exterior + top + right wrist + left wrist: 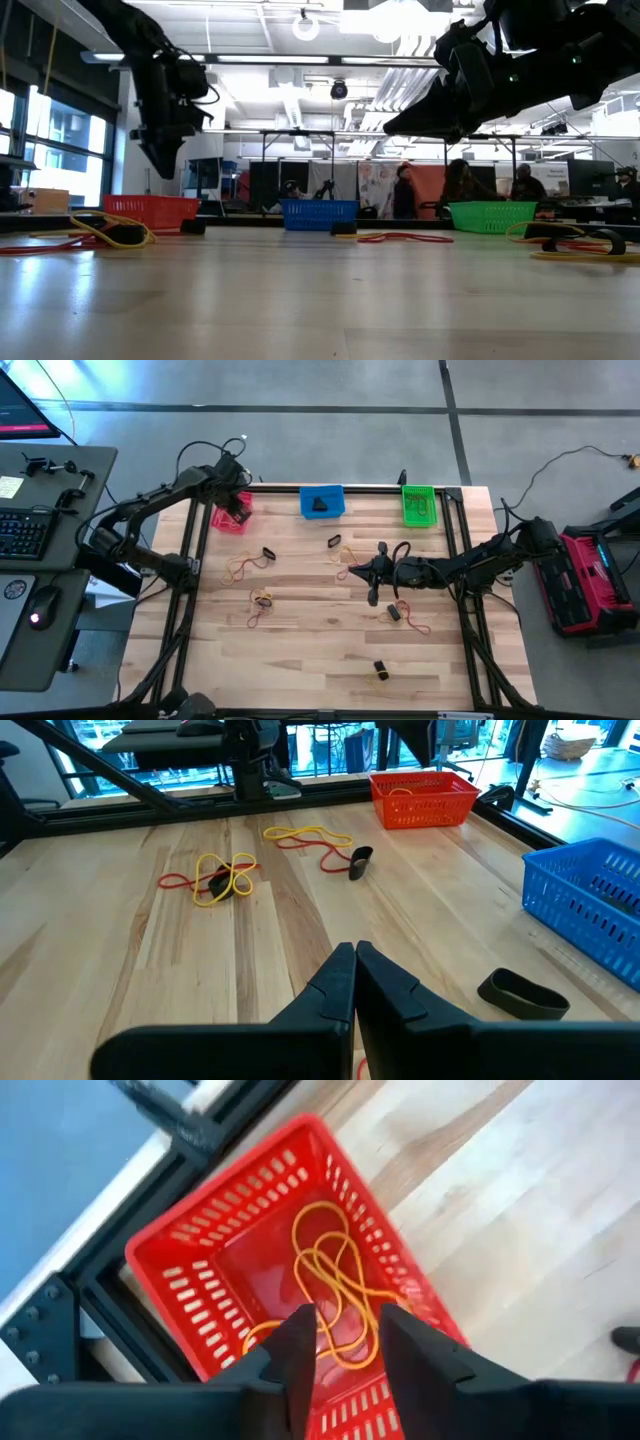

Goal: Sort rubber bands into baskets
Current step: Put the yellow rubber band into the red bin, then put the red rubber band into the green bin

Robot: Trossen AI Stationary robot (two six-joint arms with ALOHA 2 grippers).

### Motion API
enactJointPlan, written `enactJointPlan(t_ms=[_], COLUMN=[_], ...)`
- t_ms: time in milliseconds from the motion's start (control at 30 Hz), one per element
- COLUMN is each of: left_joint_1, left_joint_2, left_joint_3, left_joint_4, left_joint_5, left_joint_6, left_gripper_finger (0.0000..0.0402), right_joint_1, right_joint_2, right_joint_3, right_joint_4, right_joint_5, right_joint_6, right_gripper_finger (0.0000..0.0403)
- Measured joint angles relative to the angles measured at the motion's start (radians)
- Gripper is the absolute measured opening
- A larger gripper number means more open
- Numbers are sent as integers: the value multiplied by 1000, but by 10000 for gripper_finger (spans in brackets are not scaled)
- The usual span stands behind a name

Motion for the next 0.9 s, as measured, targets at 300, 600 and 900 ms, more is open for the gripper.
enactJointPlan(t_ms=[300, 600, 900], left_joint_1=[-52, -133, -308], left_joint_2=[-104, -258, -403], left_joint_3=[0, 0, 0], left_joint_4=[11, 28, 71], left_joint_5=[0, 7, 82], left_joint_6=[-16, -63, -129], left_gripper_finger=[154, 157, 156], right_joint_1=[0, 0, -1], right_joint_2=[0, 0, 0], right_joint_3=[0, 0, 0], right_joint_4=[0, 0, 0], right_joint_5=[0, 0, 11], right_joint_6=[0, 0, 18], right_gripper_finger=[0, 0, 0])
